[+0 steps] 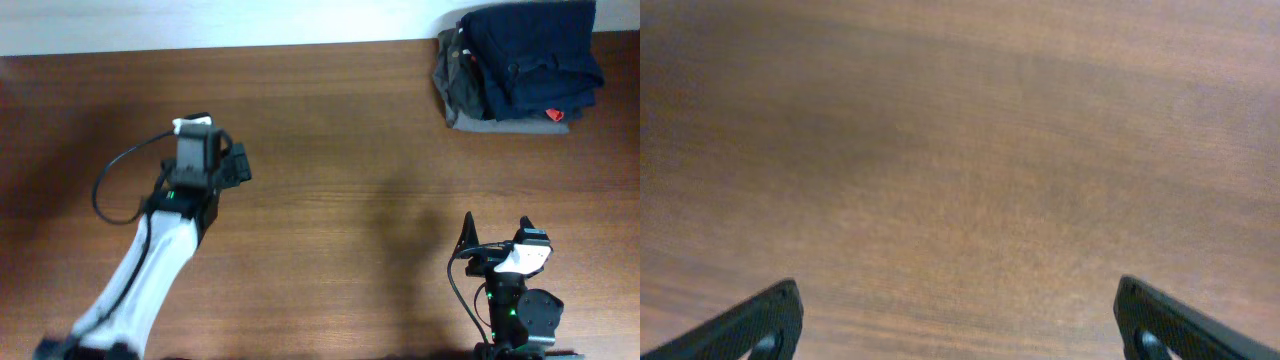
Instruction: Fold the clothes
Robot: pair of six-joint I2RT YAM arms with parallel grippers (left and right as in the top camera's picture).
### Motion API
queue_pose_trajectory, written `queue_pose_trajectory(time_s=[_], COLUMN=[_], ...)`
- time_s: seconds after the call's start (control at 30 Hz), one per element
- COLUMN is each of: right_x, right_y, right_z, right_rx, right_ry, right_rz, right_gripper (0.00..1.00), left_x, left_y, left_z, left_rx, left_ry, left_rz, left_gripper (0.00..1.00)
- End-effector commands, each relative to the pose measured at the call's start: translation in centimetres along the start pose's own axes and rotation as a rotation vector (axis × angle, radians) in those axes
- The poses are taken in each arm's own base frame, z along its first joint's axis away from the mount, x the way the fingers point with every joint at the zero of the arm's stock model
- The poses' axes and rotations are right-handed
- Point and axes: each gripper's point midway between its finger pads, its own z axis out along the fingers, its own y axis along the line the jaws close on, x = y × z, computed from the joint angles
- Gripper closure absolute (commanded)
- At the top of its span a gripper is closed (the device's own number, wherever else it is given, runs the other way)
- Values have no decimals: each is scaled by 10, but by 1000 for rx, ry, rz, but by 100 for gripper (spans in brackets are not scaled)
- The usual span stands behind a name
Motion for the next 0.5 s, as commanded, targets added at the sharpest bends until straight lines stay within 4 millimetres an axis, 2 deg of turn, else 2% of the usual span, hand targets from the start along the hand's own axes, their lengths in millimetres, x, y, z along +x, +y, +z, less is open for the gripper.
queue_pose_trajectory(time_s=[0.0,0.23,0.47], right_x=[1,1,1], right_y=[3,3,3], right_z=[0,0,0], right_rx=[-17,-17,-17], right_ry=[-2,-2,-2], right_rz=[-7,-7,-7], right_gripper=[1,2,1], left_x=[-6,36,54], left_y=[20,47,56], left_z=[-34,-74,-102], left_rx=[4,106,153], left_ry=[-143,-274,-420], left_rz=[-59,-133,-111], left_gripper=[1,1,1])
